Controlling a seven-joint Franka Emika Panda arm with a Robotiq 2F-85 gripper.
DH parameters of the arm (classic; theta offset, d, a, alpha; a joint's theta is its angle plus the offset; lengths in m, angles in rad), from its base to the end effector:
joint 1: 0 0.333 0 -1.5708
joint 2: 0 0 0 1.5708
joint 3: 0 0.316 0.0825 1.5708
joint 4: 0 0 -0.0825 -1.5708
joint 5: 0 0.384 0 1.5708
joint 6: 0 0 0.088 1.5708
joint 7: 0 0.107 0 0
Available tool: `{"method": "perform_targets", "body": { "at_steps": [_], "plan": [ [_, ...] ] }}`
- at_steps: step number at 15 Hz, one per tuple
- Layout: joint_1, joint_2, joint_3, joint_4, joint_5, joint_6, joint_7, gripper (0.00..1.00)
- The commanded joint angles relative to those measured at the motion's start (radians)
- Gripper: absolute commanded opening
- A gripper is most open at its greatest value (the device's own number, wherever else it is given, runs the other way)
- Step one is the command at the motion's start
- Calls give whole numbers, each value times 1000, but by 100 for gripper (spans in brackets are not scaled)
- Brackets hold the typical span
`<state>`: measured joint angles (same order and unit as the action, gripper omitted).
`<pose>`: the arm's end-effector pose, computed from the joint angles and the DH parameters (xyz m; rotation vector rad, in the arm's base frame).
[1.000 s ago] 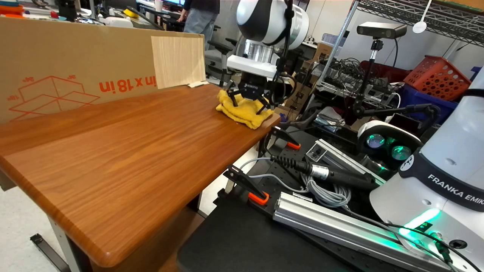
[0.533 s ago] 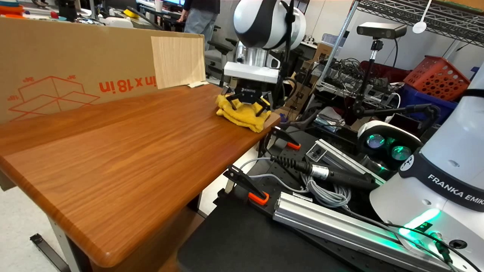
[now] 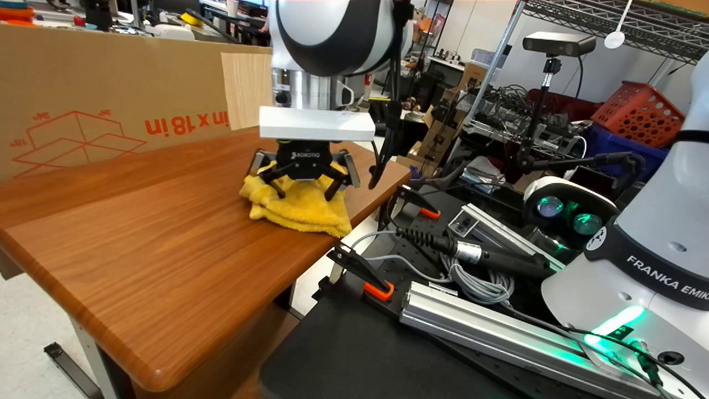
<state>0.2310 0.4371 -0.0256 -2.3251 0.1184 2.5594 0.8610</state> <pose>0.4822 0.0977 0.1358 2.8437 -1.1355 -0.3013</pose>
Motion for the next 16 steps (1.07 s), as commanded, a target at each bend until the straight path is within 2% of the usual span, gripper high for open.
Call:
{"method": "perform_targets", "body": {
  "at_steps": [1,6,9,13,16],
  "plan": [
    [61,46,65,27,-11,-24,13,100],
    [141,84,85,52,-73,-26,12,100],
    [115,79,122,61,-55,-46,-86,100],
    [53,42,187,132,27,-171,-279,100],
    [14,64,205,257,114,-291,-381,100]
  ]
}}
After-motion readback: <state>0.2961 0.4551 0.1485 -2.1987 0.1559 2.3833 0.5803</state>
